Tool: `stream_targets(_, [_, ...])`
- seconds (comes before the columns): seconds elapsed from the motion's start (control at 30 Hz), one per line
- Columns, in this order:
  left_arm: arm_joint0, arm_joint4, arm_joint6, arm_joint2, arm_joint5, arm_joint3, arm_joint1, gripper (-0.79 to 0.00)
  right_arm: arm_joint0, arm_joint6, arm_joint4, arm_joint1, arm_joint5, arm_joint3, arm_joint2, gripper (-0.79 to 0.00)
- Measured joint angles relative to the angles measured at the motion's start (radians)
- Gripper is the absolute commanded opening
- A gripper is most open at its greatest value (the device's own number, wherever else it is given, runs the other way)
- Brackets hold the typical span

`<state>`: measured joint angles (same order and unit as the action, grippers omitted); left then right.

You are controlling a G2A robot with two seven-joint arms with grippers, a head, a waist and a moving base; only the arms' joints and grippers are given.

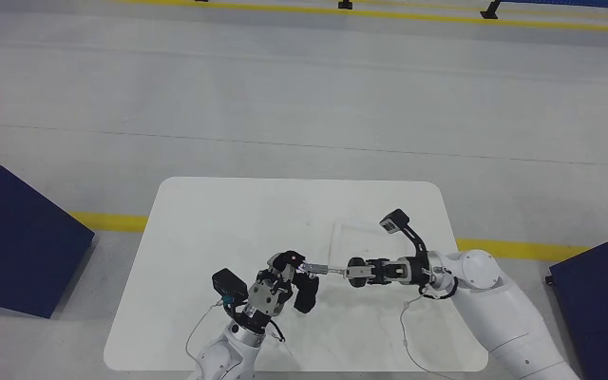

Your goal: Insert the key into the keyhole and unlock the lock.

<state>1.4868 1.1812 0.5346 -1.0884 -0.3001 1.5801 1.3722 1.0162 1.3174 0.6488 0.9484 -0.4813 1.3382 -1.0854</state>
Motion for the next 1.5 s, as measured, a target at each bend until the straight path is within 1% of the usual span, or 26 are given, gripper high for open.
stream_targets(0.6, [0.0, 0.0, 0.0, 0.0, 0.0, 0.0, 0.0, -0.785, 0.01, -0.019, -0.017, 0.009, 0.025, 0.02, -0.005, -0.785])
stream_targets(0.77, [0.005, -0.005, -0.02, -0.002, 0.014, 0.016, 0.0, -0.785, 0.01, -0.02, -0.019, 0.012, 0.031, 0.021, -0.005, -0.785])
stream_targets(1.5, [0.006, 0.032, 0.008, 0.006, 0.075, 0.012, 0.003, -0.785, 0.007, -0.051, -0.037, 0.026, 0.081, 0.021, 0.002, -0.785])
